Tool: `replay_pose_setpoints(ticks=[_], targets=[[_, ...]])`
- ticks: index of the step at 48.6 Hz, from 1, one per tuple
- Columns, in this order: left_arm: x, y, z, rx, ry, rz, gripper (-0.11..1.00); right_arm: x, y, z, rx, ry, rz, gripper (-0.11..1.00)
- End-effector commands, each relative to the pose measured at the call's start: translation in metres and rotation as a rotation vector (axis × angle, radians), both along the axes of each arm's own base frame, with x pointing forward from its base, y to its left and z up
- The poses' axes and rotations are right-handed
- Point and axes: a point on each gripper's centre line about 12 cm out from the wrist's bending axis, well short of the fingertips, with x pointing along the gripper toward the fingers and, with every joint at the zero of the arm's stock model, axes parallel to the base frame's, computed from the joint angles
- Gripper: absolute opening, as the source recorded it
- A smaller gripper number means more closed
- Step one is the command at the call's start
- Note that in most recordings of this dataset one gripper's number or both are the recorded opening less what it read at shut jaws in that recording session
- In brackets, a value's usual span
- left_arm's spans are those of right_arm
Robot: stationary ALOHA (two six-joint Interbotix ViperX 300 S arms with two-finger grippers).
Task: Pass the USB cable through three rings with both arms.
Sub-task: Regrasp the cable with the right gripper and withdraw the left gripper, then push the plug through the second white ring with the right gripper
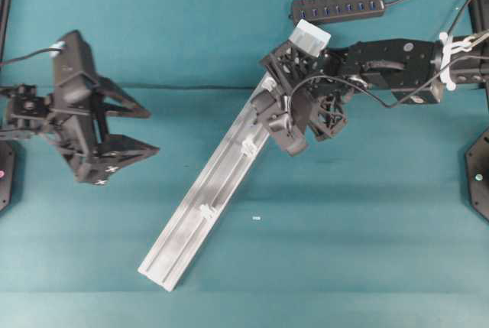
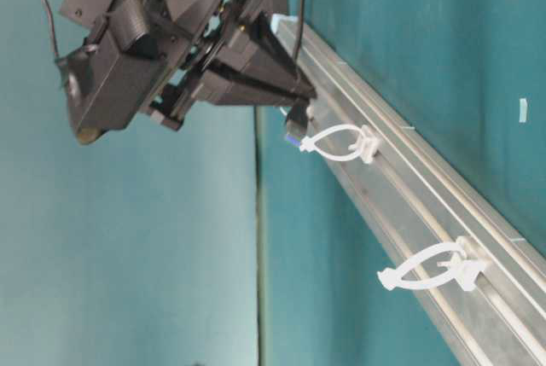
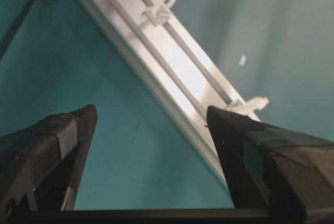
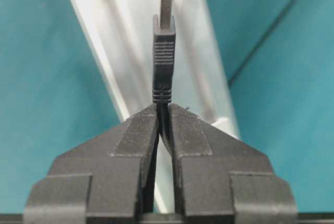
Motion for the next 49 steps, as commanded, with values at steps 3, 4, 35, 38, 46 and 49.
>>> replay_pose_setpoints(ticks=[3, 4, 35, 38, 46, 49], targets=[[-0.006, -0.001, 0.009, 0.000, -0.040, 0.001, 0.92, -0.007, 0.006, -0.005, 0.013, 0.041, 0.009, 0.08], [-0.007, -0.001, 0.010, 0.002, -0.043, 0.000, 0.92, -0.006, 0.006, -0.005, 0.012, 0.038, 0.010, 0.08], [-0.012, -0.002, 0.014, 0.002, -0.065, -0.001, 0.92, 0.013, 0.021, -0.002, -0.026, 0.045, 0.092, 0.08], [-0.013, -0.002, 0.014, 0.003, -0.066, 0.001, 0.92, 0.014, 0.021, -0.002, -0.025, 0.054, 0.093, 0.08], [-0.012, -0.002, 0.015, 0.003, -0.069, -0.001, 0.92, 0.018, 0.020, -0.001, -0.025, 0.057, 0.093, 0.08], [-0.012, -0.002, 0.014, 0.003, -0.066, -0.001, 0.92, 0.021, 0.018, 0.000, -0.025, 0.056, 0.091, 0.08]])
